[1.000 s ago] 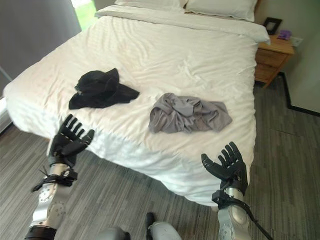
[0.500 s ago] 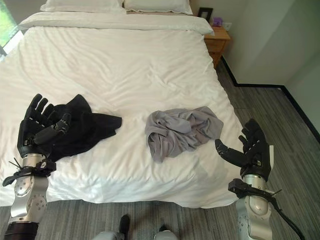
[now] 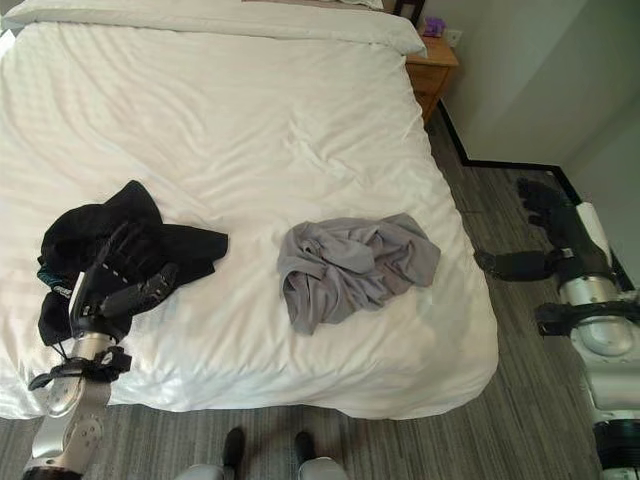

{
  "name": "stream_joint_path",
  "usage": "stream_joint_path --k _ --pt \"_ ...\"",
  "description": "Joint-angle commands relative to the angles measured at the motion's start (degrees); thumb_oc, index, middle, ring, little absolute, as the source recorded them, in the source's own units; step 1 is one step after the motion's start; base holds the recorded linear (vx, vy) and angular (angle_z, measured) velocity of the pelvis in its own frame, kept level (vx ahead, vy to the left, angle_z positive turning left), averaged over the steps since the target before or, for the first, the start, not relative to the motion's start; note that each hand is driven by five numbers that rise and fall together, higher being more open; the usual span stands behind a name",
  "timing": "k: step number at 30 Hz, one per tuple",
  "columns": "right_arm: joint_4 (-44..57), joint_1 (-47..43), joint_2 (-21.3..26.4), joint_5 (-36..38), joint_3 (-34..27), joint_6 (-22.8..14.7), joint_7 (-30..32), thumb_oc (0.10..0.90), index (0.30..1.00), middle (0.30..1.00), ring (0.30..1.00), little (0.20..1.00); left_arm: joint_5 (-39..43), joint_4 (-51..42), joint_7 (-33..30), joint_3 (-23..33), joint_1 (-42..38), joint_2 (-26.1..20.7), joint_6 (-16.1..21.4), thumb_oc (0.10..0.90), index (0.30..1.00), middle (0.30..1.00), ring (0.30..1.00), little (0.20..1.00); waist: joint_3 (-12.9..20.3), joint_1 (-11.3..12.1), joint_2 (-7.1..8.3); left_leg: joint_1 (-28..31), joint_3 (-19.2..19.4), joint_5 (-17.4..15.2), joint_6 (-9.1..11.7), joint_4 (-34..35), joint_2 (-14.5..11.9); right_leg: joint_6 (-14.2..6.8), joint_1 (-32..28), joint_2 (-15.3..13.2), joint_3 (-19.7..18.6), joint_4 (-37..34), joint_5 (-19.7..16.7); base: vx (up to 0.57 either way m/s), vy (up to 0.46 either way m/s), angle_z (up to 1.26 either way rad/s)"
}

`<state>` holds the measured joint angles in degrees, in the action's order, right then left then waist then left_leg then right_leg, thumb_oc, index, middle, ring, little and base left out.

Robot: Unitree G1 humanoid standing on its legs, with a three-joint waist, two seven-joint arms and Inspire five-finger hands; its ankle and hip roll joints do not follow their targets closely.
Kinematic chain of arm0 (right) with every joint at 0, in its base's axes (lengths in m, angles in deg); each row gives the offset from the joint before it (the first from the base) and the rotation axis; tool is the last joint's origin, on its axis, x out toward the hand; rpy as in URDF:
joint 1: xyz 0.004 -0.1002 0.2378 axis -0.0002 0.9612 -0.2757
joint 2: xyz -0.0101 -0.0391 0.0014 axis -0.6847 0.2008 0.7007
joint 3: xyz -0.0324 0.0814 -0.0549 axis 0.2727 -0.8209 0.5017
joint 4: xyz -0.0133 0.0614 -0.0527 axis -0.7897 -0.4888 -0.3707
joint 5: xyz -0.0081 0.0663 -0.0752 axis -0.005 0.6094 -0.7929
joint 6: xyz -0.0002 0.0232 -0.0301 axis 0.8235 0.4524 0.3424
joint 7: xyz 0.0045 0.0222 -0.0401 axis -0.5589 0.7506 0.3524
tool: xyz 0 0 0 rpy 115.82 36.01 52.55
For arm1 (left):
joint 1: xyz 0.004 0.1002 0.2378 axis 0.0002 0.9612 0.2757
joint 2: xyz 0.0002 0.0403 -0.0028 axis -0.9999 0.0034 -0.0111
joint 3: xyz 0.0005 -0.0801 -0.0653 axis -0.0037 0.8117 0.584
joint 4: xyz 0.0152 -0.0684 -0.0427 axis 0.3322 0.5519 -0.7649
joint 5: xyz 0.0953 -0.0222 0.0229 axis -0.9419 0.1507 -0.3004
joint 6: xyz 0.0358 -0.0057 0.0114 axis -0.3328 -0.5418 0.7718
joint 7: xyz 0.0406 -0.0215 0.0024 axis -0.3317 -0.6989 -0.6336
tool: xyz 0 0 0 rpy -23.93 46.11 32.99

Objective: Pick up bed clothes into laundry basket.

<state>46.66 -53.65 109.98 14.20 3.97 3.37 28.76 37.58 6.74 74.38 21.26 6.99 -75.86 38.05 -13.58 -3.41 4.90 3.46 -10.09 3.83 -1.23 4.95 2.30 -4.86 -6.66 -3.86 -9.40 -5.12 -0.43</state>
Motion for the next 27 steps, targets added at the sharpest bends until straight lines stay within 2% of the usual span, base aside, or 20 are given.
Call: stream_joint_path --k 1,10,14,17,20,21,22,23,26,27 --pt "-0.6 -8.1 4.9 -2.1 3.2 -3.2 -0.6 0.8 0.9 0.9 0.9 0.9 0.7 -7.5 1.1 2.2 -2.9 -2.7 5.1 0.8 0.9 0.9 0.9 0.9 5.8 3.2 -0.44 0.7 2.1 -7.4 2.0 -3.0 -1.6 -2.4 5.5 0.9 -0.3 7.1 3.9 0.01 0.007 0.04" --pt "-7.9 -19.0 5.0 -4.3 15.7 -1.9 -2.3 0.8 0.9 0.9 0.9 0.9 1.1 -8.5 1.6 0.6 -2.7 -4.0 5.0 0.8 0.9 0.9 0.9 0.9 4.0 5.4 -0.1 -1.8 0.6 -6.2 2.3 -2.9 -1.3 -2.6 6.5 0.3 1.8 6.2 3.5 -0.03 -0.002 0.13" --pt "-19.8 -29.0 3.8 -6.6 24.1 -0.6 -0.9 0.8 0.9 0.9 0.9 0.9 2.3 -8.3 1.3 -0.9 -4.8 -5.7 5.6 0.8 0.9 0.9 0.9 0.9 -0.4 7.4 -0.42 -7.8 -1.1 -4.4 2.7 -3.7 -0.4 -2.8 11.8 -0.1 3.1 8.0 2.8 -0.2 -0.02 0.22" --pt "-28.7 -32.7 0.6 -8.2 28.4 0.2 -0.6 0.8 0.9 0.9 0.9 0.9 2.5 -8.8 1.2 -1.6 -5.5 -6.0 5.4 0.8 0.9 0.9 0.9 0.9 -2.7 8.7 -1.22 -10.6 -2.5 -3.0 3.0 -3.8 0.1 -2.5 14.2 -0.3 4.1 8.0 2.0 -0.09 -0.03 0.25" --pt "-32.3 -31.1 -5.2 -11.8 29.4 0.7 0.9 0.8 0.9 0.9 0.9 0.9 1.9 -8.4 0.3 -1.1 -5.4 -5.1 5.4 0.8 0.9 0.9 0.9 0.9 -4.5 9.8 -2.34 -12.2 -3.3 -2.0 3.0 -3.4 0.4 -2.2 15.1 -0.4 4.6 7.0 1.4 -0.03 -0.031 0.21" --pt "-32.3 -31.0 -5.2 -11.9 29.3 0.7 1.0 0.8 0.9 0.9 0.9 0.9 1.9 -8.4 0.3 -1.1 -5.4 -5.2 5.3 0.8 0.9 0.9 0.9 0.9 -4.5 9.8 -2.28 -12.2 -3.3 -2.0 3.0 -3.4 0.4 -2.2 15.1 -0.4 4.7 7.0 1.4 0.0 0.0 0.0" --pt "-34.1 -28.2 -9.5 -12.9 28.1 1.0 1.8 0.8 0.9 0.9 0.9 0.9 1.6 -7.7 -0.8 -0.2 -5.5 -4.5 5.6 0.8 0.9 0.9 0.9 0.9 -4.9 10.4 -2.52 -12.3 -3.3 -2.0 3.0 -3.5 0.4 -2.1 14.7 -0.3 4.7 6.3 1.3 0.0 0.0 0.0" --pt "-34.1 -28.2 -9.5 -12.9 28.1 1.0 1.8 0.8 0.9 0.9 0.9 0.9 1.6 -7.7 -0.8 -0.3 -5.5 -4.5 5.6 0.8 0.9 0.9 0.9 0.9 -4.9 10.4 -2.51 -12.3 -3.3 -2.0 3.0 -3.5 0.4 -2.1 14.7 -0.3 4.7 6.2 1.3 0.03 -0.017 0.02" --pt "-32.5 -19.0 -15.3 -17.1 25.5 1.7 1.9 0.8 0.9 0.9 0.9 0.9 0.1 -8.6 -2.1 2.7 -4.4 -4.4 5.5 0.8 0.9 0.9 0.9 0.9 -4.8 10.7 -2.76 -11.9 -4.1 -2.5 2.9 -4.0 0.3 -1.7 13.3 -0.3 4.9 5.3 2.0 0.06 -0.027 -0.03" --pt "-32.6 -16.9 -16.0 -17.6 24.3 1.6 1.9 0.765 0.848 0.848 0.848 0.848 0.0 -8.6 -2.2 3.3 -4.1 -4.2 5.6 0.8 0.9 0.9 0.9 0.9 -4.6 10.7 -2.73 -11.7 -4.4 -2.6 2.9 -4.1 0.3 -1.7 12.8 -0.4 5.1 5.2 2.3 0.04 -0.018 0.05"
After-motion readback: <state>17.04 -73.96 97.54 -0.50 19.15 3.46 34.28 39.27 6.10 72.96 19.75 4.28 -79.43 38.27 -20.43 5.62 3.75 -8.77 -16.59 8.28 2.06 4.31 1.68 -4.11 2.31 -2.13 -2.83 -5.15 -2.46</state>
